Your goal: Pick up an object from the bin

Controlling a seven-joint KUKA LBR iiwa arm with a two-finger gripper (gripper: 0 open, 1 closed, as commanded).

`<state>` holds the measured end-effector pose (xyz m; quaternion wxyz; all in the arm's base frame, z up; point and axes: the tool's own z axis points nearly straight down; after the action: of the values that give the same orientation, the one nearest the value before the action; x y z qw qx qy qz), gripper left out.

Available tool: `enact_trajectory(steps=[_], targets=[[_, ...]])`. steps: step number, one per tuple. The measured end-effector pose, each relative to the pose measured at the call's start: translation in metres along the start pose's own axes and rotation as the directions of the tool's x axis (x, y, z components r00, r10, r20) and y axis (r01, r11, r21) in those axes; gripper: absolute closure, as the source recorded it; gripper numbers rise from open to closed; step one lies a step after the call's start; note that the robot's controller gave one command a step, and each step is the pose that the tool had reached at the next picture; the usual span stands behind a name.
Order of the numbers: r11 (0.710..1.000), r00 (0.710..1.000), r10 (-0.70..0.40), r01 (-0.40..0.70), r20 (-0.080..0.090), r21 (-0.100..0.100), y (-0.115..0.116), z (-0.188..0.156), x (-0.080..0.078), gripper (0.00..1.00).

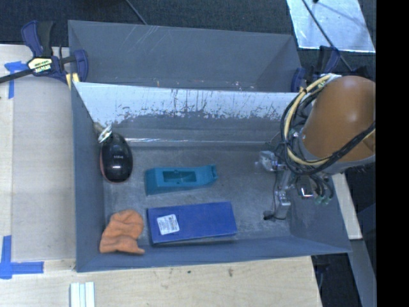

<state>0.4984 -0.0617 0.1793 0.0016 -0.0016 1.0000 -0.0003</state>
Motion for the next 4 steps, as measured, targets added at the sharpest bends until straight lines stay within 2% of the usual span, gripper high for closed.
enact_trajectory(steps=[1,2,3,4], targets=[[0.999,0.999,-0.048,0.048,0.008,0.001,0.062,0.060,-0.043,0.00],[0.999,0.999,-0.049,0.048,-0.001,-0.005,0.074,0.083,-0.050,0.00],[1.000,1.000,-0.023,0.023,0.001,0.003,0.096,0.091,-0.068,0.00],[0.941,0.941,-0.339,0.339,-0.002,-0.003,0.120,0.109,-0.110,1.00]])
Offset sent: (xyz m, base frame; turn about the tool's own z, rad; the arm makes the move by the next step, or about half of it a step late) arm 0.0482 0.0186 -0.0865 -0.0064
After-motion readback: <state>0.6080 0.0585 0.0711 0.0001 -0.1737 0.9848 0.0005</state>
